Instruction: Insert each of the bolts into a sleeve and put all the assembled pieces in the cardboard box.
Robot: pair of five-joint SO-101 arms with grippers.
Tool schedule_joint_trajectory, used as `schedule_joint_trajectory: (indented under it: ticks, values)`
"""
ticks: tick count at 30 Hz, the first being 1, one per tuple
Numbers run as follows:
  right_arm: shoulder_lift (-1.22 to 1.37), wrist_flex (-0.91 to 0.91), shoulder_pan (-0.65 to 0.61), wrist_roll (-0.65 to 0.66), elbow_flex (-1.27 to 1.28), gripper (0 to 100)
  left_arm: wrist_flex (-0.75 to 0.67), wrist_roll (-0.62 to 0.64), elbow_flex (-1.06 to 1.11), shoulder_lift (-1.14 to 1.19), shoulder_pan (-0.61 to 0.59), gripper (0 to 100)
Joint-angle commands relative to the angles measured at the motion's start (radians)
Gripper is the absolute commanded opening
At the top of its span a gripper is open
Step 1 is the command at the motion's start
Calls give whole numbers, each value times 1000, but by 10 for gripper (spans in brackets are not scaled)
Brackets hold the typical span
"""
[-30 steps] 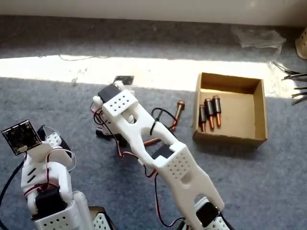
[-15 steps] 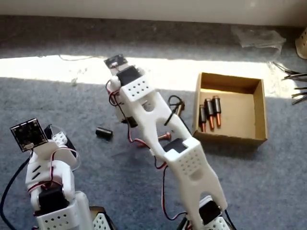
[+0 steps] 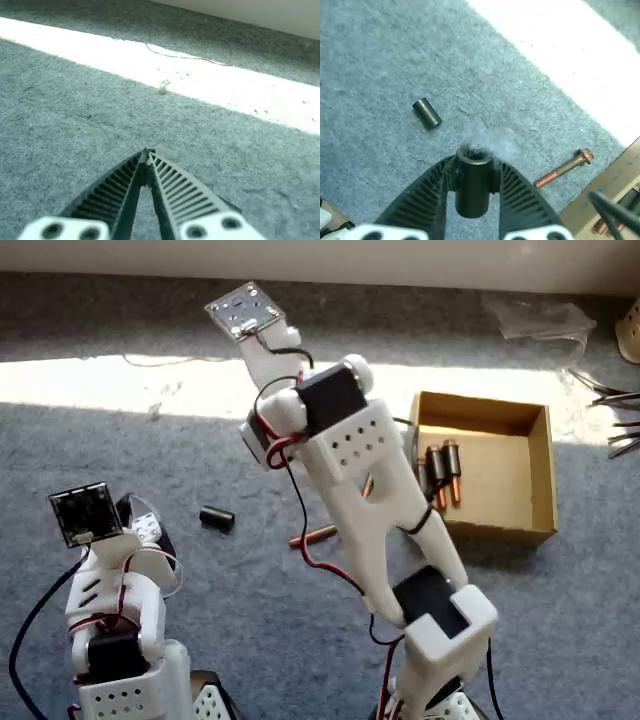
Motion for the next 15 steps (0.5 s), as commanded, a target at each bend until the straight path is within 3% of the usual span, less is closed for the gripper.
schedule_joint_trajectory:
  ticks: [1,5,15]
  values:
    - [-185,18,19,12,31,4,-17,-115,-5,-10,94,11]
    - [-349,16,88,14,133,4,-18,-149,-5,-10,143,11]
    - [-680,16,251,14,401,4,-23,-149,-7,-10,133,11]
